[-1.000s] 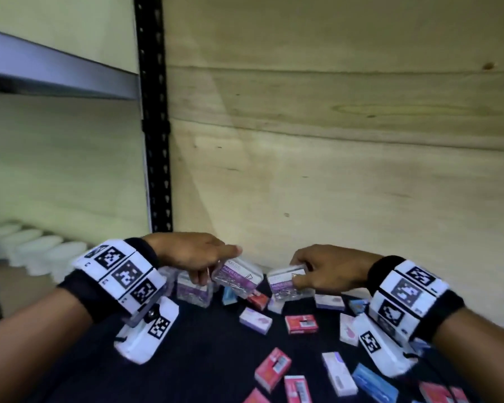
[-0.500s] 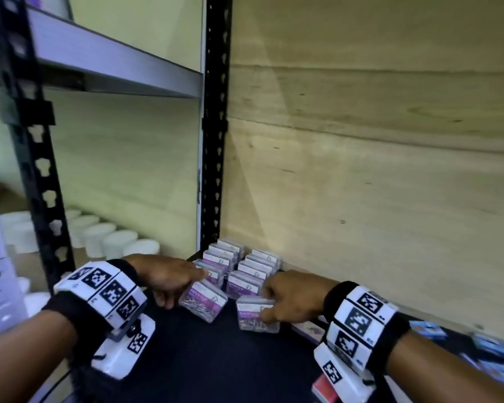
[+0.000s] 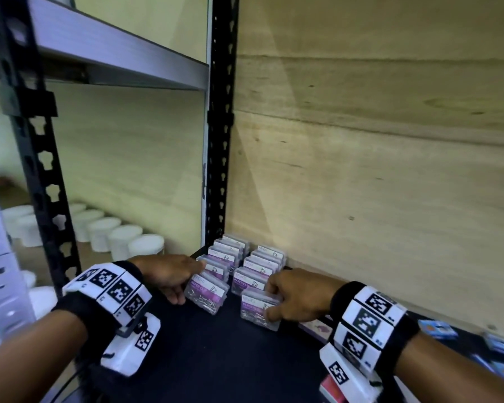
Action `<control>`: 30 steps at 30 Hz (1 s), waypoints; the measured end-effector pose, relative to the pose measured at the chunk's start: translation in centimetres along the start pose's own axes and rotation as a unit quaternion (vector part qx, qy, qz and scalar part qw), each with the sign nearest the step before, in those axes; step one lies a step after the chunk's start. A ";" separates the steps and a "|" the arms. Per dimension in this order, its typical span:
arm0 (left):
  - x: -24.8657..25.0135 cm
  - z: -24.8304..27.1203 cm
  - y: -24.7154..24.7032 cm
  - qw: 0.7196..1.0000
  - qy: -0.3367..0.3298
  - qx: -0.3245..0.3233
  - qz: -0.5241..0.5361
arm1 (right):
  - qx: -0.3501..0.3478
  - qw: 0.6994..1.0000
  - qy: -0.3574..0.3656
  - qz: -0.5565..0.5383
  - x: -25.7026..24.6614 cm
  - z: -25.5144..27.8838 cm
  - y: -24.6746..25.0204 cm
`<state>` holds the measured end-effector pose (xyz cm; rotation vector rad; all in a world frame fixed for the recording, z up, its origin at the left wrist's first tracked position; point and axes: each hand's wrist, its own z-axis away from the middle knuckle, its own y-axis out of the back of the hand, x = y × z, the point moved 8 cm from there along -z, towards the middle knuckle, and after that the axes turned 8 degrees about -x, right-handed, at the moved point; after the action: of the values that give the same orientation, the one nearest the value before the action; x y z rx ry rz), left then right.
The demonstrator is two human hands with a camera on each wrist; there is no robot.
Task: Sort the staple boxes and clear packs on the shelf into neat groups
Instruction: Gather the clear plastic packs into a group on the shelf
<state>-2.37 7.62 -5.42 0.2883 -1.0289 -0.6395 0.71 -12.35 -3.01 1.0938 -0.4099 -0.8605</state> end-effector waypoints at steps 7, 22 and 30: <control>-1.3 -0.5 0.4 1.000 0.004 0.005 0.030 | 0.005 1.000 0.015 -0.015 0.0 0.5 0.1; 2.7 2.1 1.9 0.963 -0.064 0.071 -0.254 | 0.020 0.997 0.042 -0.053 0.0 0.8 1.3; 3.4 1.5 0.6 0.928 -0.095 0.053 -0.355 | 0.033 0.997 0.059 -0.048 -1.2 0.3 1.6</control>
<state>-2.24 6.10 -2.03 0.7232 -1.1439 -1.2864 0.39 -11.33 -1.33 1.2268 -0.2898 -0.8668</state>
